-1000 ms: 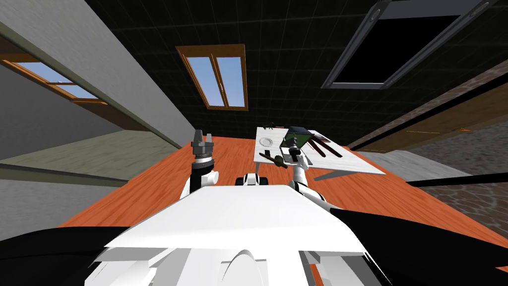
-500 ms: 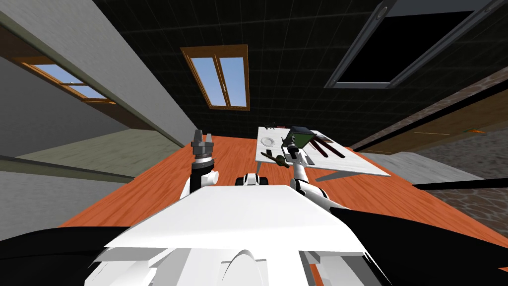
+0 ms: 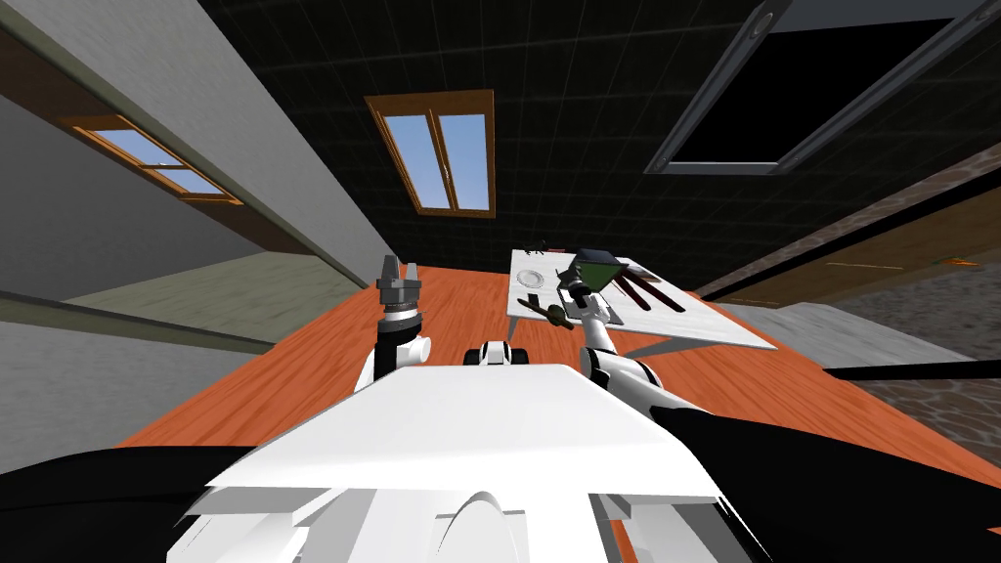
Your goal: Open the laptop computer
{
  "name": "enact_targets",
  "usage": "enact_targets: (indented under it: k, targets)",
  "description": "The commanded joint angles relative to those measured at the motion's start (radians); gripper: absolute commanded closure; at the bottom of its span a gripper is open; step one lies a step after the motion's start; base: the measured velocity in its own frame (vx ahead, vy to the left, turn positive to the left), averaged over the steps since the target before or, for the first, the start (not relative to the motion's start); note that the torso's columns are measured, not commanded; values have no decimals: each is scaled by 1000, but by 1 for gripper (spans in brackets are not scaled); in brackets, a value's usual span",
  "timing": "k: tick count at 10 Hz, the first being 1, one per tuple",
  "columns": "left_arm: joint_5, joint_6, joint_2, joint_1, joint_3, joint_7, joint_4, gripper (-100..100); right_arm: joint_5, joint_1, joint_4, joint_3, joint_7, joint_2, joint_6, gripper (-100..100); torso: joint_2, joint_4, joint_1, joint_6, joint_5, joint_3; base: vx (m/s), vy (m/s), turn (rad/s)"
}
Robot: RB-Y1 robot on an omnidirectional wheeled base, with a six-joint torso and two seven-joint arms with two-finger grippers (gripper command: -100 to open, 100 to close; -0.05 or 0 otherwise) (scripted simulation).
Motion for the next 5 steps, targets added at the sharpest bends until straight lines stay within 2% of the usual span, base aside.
enact_targets:
  k: [1, 5]
  targets:
    - [0, 0, 0, 0, 0, 0, 0, 0, -25, -20, 38, 43, -11, -59, 36, -100, 0, 0, 0, 0, 0, 0, -18, 25, 31]
    - [0, 0, 0, 0, 0, 0, 0, 0, -67, -50, 95, 118, -36, -165, 101, -100, 0, 0, 1, 0, 0, 0, -19, 30, 30]
